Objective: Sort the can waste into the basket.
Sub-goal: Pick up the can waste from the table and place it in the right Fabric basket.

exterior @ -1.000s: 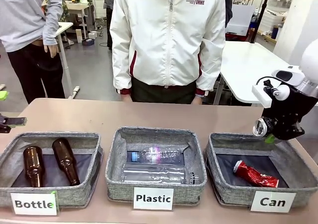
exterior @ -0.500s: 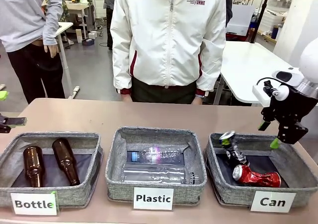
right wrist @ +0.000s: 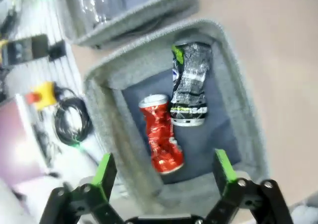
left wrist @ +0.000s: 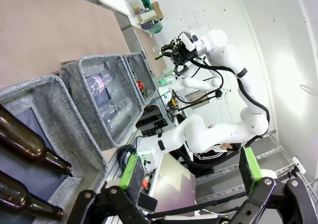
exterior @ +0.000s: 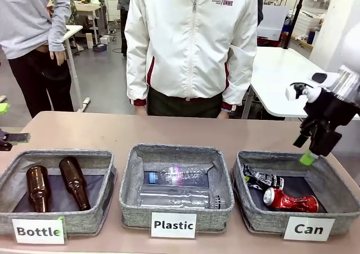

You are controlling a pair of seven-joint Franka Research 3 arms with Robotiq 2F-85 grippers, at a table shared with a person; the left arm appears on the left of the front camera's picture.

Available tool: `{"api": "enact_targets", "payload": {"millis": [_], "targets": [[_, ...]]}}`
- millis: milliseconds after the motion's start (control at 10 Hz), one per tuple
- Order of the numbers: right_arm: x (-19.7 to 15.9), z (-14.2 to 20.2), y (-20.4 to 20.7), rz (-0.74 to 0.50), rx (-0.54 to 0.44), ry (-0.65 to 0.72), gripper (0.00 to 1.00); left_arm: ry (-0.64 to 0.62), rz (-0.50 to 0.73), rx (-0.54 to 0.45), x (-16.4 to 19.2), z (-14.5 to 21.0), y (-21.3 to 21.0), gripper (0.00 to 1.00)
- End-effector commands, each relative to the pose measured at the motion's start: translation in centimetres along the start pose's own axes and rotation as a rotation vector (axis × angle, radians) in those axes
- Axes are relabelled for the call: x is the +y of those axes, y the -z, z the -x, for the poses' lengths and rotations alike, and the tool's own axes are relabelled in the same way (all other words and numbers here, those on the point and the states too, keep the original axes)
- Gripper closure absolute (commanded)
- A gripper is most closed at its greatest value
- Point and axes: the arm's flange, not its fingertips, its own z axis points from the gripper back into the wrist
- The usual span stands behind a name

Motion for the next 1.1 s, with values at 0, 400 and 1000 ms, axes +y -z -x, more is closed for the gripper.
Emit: {"api": "enact_targets", "payload": {"millis": [0,400,1000], "targets": [[-1.4,0.3,-4.1,-0.328,-0.528,0.957,0.0,0.0,0.005,0.015,-0.2,0.4,-0.1,0.0],[-3.1,3.6,-5.1,-0.834,-1.565,1.577,0.0,0.0,0.005,0.015,-0.2,0.4,-0.1,0.0],[-4.4,7.9,-5.3,-0.707,-0.482,1.165,0.0,0.0,0.005,0.015,-0.2,0.4,-0.1,0.0]]}}
